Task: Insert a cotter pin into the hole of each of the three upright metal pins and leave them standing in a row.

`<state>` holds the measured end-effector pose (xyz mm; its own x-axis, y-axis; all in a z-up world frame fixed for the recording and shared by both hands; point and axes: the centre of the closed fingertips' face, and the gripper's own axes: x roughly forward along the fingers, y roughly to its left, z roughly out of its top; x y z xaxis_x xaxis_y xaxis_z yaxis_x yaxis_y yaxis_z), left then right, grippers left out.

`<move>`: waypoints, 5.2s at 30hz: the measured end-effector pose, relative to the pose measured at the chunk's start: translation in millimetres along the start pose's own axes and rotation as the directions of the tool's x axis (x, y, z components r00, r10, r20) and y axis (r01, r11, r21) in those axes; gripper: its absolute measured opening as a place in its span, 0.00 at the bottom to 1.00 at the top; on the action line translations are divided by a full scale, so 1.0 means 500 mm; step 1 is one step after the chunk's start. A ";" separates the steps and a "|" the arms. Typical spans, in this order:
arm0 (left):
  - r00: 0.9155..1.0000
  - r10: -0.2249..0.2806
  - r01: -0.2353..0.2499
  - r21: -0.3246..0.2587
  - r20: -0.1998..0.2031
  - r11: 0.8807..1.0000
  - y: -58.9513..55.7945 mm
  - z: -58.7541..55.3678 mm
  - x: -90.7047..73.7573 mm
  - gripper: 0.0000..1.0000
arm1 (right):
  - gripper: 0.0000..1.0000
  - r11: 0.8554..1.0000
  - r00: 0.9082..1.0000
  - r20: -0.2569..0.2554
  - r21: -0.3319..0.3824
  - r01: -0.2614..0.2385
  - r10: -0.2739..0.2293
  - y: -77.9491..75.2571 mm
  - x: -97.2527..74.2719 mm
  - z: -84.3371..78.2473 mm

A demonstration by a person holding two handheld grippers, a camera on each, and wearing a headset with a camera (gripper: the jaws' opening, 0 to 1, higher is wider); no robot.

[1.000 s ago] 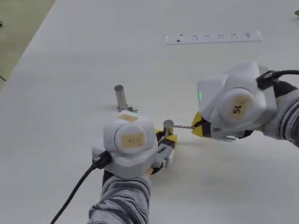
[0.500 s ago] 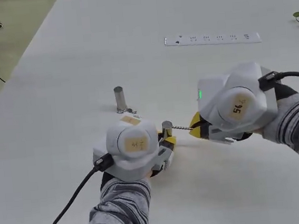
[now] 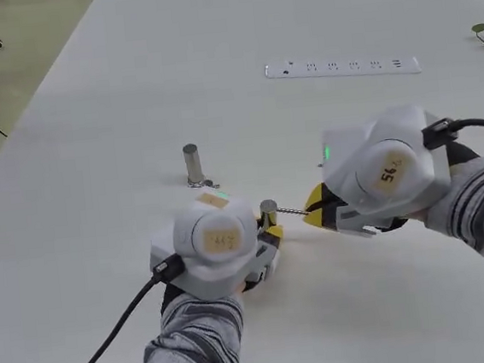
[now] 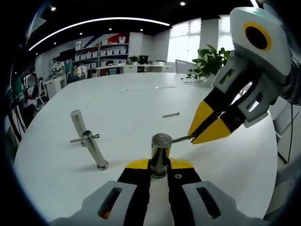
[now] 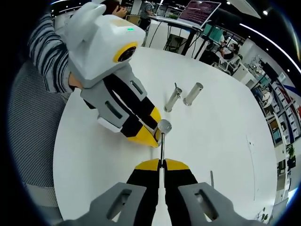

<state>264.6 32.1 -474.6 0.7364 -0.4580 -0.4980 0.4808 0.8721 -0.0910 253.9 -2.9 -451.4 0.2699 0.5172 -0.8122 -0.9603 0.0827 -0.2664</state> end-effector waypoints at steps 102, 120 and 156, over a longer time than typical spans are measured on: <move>0.999 0.034 -0.035 -0.046 -0.034 0.998 -0.003 -0.023 -0.023 0.45 | 0.12 0.975 0.980 0.184 0.194 -0.111 0.075 0.000 0.046 0.080; 1.000 0.010 -0.008 -0.050 0.029 0.999 0.019 0.001 -0.074 0.61 | 0.08 0.956 0.977 0.199 0.261 -0.132 0.080 -0.003 0.053 0.078; 0.996 0.030 -0.032 0.019 0.084 0.999 0.093 0.033 -0.140 0.82 | 0.08 0.969 0.978 0.160 0.184 -0.166 0.137 -0.062 0.059 0.061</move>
<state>243.4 101.8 -429.8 0.7879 -0.4442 -0.4265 0.4662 0.8828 -0.0583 289.3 35.7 -451.1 0.1211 0.6534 -0.7473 -0.9881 0.1511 -0.0280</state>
